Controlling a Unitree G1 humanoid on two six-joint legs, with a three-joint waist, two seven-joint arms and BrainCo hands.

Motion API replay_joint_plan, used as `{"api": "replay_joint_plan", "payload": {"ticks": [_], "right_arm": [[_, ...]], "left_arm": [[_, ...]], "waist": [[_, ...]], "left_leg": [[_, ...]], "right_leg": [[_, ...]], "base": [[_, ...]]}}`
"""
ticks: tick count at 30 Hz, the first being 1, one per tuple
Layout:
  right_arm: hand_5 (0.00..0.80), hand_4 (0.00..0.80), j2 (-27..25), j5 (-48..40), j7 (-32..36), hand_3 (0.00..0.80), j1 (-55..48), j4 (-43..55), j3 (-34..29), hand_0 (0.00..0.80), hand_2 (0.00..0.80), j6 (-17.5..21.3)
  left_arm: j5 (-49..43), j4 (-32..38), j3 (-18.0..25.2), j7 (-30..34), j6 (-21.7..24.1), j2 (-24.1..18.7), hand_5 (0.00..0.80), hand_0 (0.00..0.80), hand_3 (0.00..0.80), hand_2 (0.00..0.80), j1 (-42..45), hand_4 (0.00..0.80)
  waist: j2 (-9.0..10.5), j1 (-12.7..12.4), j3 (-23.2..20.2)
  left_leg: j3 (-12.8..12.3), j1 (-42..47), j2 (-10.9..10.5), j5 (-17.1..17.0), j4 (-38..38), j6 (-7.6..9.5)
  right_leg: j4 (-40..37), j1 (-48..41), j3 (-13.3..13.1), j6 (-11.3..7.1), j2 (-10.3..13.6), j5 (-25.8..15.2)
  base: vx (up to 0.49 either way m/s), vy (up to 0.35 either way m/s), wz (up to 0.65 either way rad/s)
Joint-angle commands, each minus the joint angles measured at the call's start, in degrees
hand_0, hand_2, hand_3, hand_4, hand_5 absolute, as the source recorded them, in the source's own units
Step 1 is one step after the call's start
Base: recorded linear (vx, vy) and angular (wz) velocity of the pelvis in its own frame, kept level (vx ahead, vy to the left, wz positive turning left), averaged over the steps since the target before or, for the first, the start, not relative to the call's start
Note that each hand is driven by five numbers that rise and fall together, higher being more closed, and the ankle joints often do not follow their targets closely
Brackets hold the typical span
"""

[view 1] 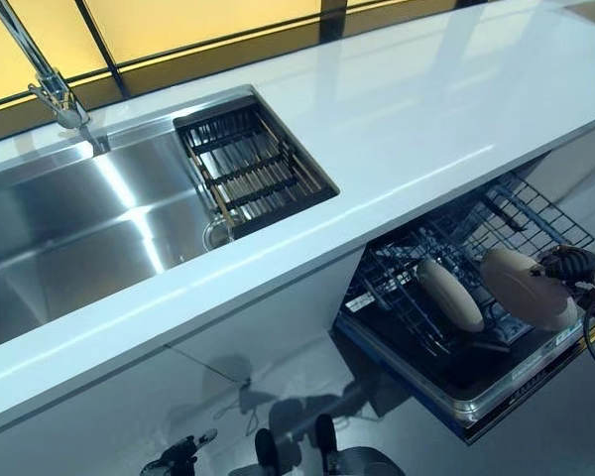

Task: Take plates into dishwasher

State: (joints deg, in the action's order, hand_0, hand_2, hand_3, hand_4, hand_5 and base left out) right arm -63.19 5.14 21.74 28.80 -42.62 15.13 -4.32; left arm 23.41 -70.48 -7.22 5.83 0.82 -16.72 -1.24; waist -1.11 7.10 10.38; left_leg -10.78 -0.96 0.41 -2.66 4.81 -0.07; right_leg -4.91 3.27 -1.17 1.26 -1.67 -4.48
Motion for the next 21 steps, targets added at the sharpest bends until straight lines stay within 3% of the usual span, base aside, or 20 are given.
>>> {"api": "replay_joint_plan", "payload": {"ticks": [1,11,16,21], "right_arm": [[0.8,0.8,1.09,3.59,-5.38,0.8,2.3,-1.22,0.55,0.8,0.8,1.3],[0.8,0.8,0.87,10.96,-14.59,0.8,5.16,-2.21,3.83,0.8,0.8,0.67],[0.8,0.8,1.11,10.68,-15.75,0.8,6.69,-1.8,4.43,0.8,0.8,-0.34],[0.8,0.8,1.34,10.56,-15.78,0.8,7.21,-2.25,4.78,0.8,0.8,1.11]], "left_arm": [[1.36,-1.05,-0.7,0.43,1.09,-1.48,0.0,0.0,0.0,0.0,-1.55,0.0],[4.05,0.8,-4.1,0.63,0.71,-0.6,0.0,0.0,0.0,0.0,-2.95,0.0],[5.28,1.39,-4.99,0.78,0.56,-0.35,0.0,0.0,0.0,0.0,-3.49,0.0],[5.18,1.65,-5.29,1.11,0.43,0.0,0.0,0.0,0.0,0.0,-3.63,0.0]], "waist": [[2.13,-0.38,-1.26],[-1.01,-0.27,1.04],[-2.34,-0.16,1.75],[-3.33,-0.25,1.98]], "left_leg": [[2.29,1.27,1.48,2.05,0.19,-2.02],[2.46,-0.26,0.59,1.54,0.19,-2.19],[2.68,-0.87,0.07,1.36,0.19,-2.28],[2.57,-1.13,-0.08,1.26,0.19,-2.45]], "right_leg": [[-0.09,2.26,0.24,-7.0,5.6,-2.95],[-0.09,3.99,0.35,-7.06,6.43,-3.26],[-0.09,4.66,0.43,-7.05,6.71,-3.27],[-0.09,4.95,0.76,-7.01,6.98,-3.2]], "base": [[-0.042,0.02,0.01],[-0.032,0.008,0.02],[-0.049,0.02,0.03],[-0.006,0.006,0.01]]}}
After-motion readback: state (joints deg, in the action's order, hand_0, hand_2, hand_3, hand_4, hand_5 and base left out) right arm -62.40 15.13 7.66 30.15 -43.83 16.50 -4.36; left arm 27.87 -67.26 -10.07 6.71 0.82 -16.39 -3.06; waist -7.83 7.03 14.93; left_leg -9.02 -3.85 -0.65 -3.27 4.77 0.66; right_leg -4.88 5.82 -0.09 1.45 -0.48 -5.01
